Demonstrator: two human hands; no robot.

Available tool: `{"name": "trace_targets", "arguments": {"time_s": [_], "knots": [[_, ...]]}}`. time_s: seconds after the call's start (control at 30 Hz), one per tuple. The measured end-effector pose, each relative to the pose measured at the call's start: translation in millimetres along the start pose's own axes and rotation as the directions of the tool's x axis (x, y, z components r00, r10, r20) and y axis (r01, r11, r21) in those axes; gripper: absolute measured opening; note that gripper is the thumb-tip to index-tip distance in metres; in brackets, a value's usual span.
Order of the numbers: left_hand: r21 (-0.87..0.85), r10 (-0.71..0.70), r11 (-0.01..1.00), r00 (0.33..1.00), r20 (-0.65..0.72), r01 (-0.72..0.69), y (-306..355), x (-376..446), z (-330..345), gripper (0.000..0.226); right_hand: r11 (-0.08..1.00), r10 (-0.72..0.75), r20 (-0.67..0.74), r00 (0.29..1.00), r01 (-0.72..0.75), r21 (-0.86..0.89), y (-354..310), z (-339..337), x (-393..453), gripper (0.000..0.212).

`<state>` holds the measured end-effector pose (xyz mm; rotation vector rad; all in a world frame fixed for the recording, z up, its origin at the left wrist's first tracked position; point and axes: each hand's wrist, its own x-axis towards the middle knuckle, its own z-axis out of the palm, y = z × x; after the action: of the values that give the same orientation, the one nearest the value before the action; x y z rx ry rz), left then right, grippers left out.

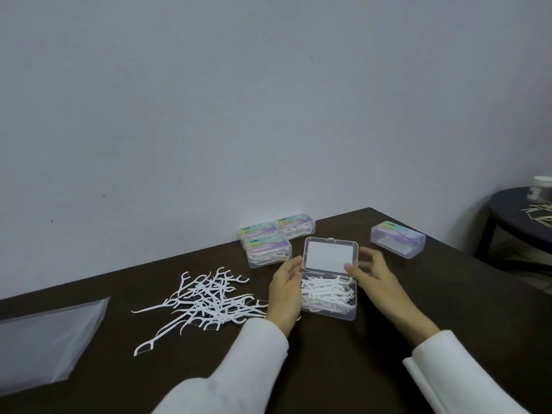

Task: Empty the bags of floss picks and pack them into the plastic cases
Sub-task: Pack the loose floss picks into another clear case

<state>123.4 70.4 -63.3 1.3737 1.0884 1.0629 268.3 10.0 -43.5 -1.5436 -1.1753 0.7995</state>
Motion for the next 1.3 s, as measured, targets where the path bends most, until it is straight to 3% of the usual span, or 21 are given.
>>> {"name": "trace_targets", "arguments": {"time_s": [0.1, 0.2, 0.27, 0.8, 1.0, 1.3], "knots": [[-0.044, -0.012, 0.999, 1.0, 0.0, 0.012, 0, 0, 0, 0.035, 0.997, 0.044, 0.177, 0.983, -0.055, 0.057, 1, 2, 0, 0.071], [-0.095, -0.027, 0.995, 1.0, -0.006, 0.026, 1, -1, -2, 0.035, 0.999, 0.027, 0.31, 0.95, -0.017, -0.037, 2, 1, 4, 0.103], [-0.09, -0.026, 0.996, 1.0, -0.011, 0.024, 1, 0, -2, 0.035, 0.998, 0.029, 0.344, 0.938, -0.01, -0.056, 4, -1, 6, 0.111], [-0.119, -0.052, 0.992, 0.999, 0.008, 0.052, 3, -4, -4, 0.035, 0.999, 0.004, 0.315, 0.949, 0.012, -0.048, 14, -4, 13, 0.093], [-0.111, -0.052, 0.992, 0.997, 0.05, 0.057, 2, -2, -5, 0.049, 1.0, 0.016, 0.268, 0.963, -0.013, -0.013, 12, -3, 13, 0.066], [-0.098, 0.0, 0.995, 1.0, 0.024, 0.002, -2, -1, -5, 0.045, 1.0, 0.028, 0.282, 0.959, -0.024, -0.02, 13, -3, 12, 0.069]]}}
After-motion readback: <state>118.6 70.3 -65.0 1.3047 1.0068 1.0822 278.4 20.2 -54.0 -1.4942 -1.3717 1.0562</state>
